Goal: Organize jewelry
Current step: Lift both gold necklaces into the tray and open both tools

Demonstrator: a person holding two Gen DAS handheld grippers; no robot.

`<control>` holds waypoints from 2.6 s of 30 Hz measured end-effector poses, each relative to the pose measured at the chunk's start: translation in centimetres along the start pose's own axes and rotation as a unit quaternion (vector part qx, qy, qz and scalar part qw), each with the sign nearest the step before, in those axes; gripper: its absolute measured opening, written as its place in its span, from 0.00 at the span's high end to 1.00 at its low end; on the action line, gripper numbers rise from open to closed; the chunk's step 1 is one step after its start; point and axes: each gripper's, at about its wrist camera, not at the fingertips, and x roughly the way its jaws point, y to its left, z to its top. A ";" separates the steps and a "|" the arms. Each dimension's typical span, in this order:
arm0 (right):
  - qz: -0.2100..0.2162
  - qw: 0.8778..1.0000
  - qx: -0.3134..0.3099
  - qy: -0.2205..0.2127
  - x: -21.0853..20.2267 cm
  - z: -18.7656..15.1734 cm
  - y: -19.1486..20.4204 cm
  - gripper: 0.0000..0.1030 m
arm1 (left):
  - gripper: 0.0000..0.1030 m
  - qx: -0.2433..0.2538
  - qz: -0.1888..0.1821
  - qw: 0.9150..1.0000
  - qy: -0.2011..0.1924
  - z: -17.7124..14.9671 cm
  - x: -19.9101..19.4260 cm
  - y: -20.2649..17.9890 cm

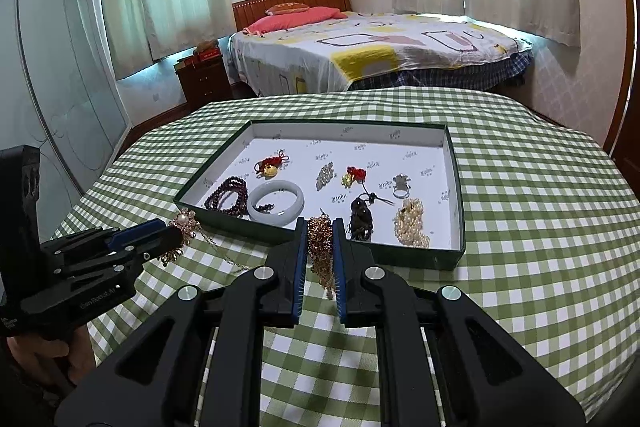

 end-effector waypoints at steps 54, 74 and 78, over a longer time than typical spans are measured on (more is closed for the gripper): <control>-0.038 0.998 0.009 0.053 17.8 10.6 -6.7 0.88 | 0.71 0.030 0.039 0.999 -0.009 13.2 15.4 -1.2; -0.037 0.987 0.035 0.151 22.2 9.4 -8.6 0.88 | 0.71 0.019 0.057 0.995 0.081 11.9 19.6 -0.2; -0.037 0.986 0.036 0.159 22.4 9.4 -8.5 0.88 | 0.71 0.023 0.057 0.994 0.087 11.9 19.8 -0.2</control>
